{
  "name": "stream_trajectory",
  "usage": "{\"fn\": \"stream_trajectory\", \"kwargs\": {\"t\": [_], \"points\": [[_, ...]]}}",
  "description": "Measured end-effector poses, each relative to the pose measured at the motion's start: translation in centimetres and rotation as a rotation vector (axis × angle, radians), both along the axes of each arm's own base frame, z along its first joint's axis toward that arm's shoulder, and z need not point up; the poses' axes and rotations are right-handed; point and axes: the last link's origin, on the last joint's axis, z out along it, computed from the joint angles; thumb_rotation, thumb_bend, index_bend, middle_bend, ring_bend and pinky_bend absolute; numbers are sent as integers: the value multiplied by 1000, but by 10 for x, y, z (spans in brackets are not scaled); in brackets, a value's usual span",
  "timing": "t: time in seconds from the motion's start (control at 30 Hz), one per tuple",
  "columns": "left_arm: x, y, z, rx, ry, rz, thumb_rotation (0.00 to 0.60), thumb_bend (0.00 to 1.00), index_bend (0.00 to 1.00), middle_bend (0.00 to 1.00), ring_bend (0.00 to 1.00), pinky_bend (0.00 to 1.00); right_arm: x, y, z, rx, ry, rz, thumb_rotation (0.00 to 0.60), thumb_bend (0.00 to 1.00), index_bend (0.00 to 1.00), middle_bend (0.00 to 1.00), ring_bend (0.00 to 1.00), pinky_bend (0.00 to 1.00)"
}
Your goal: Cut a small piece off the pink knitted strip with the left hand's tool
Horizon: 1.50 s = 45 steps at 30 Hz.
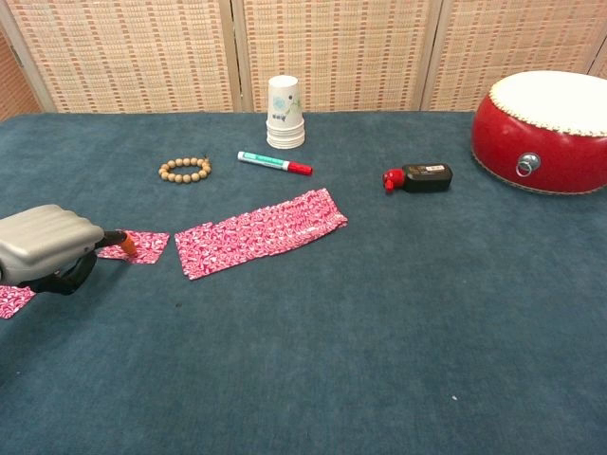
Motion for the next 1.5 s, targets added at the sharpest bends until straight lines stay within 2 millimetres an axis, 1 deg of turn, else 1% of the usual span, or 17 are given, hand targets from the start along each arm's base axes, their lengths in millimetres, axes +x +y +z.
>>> {"fn": "stream_trajectory", "kwargs": {"t": [0.27,0.47,0.57,0.73,0.93,1.0,1.07,1.13,1.17,1.2,1.23,1.27,1.3,1.33,1.37,1.47,1.5], "points": [[-20,6,19,52,21,62,600,853,290,737,754,632,0,0,-1,1,0,1,600,596,0,0,0,54],[-32,8,33,90,34,89,600,854,291,737,754,633,0,0,-1,1,1,1,600,596,0,0,0,54],[-36,8,37,99,34,102,600,854,293,737,754,633,0,0,-1,2,3,1,600,597,0,0,0,54],[-30,7,36,100,15,82,600,853,286,737,754,633,-1,0,-3,8,5,-5,600,596,0,0,0,54],[-12,3,36,108,-38,8,600,853,225,735,754,635,0,0,-2,7,1,-5,600,596,0,0,0,54],[-4,-1,39,118,-69,-24,600,846,221,731,754,639,0,-1,-1,4,0,-3,600,596,0,0,0,54],[0,-7,45,130,-104,-50,600,815,224,719,748,642,-1,-1,0,4,-2,-6,600,596,0,0,0,54],[4,-15,52,145,-149,-71,600,756,227,681,727,640,-1,-1,0,5,-4,-7,600,596,0,0,0,54],[4,-19,56,150,-170,-78,600,662,225,598,671,620,-1,-1,0,5,-5,-7,600,596,0,0,0,54],[3,-22,58,154,-182,-80,600,599,219,530,618,594,-1,-2,0,5,-6,-8,600,595,0,0,0,54],[2,-25,61,160,-193,-77,600,522,202,416,523,538,-1,-2,1,4,-5,-9,600,586,0,0,0,54],[-3,-31,66,171,-209,-66,600,488,178,322,429,470,-1,-2,2,4,-5,-9,600,557,0,0,0,54],[-8,-37,70,180,-222,-53,600,477,161,272,373,429,-1,-2,2,4,-3,-7,600,533,0,0,0,54],[-15,-44,75,190,-233,-33,600,463,132,201,289,371,-1,-3,2,4,0,-5,600,490,0,0,0,54],[-25,-55,82,206,-249,-1,600,453,110,151,229,333,-2,-3,1,4,7,-3,600,448,0,0,0,54],[-44,-75,102,248,-292,43,600,442,88,71,141,279,-3,-3,-2,7,26,-5,600,392,0,0,0,54],[-46,-78,107,263,-304,41,600,442,86,61,129,271,-3,-2,-4,10,31,-7,600,386,0,0,0,54]]}}
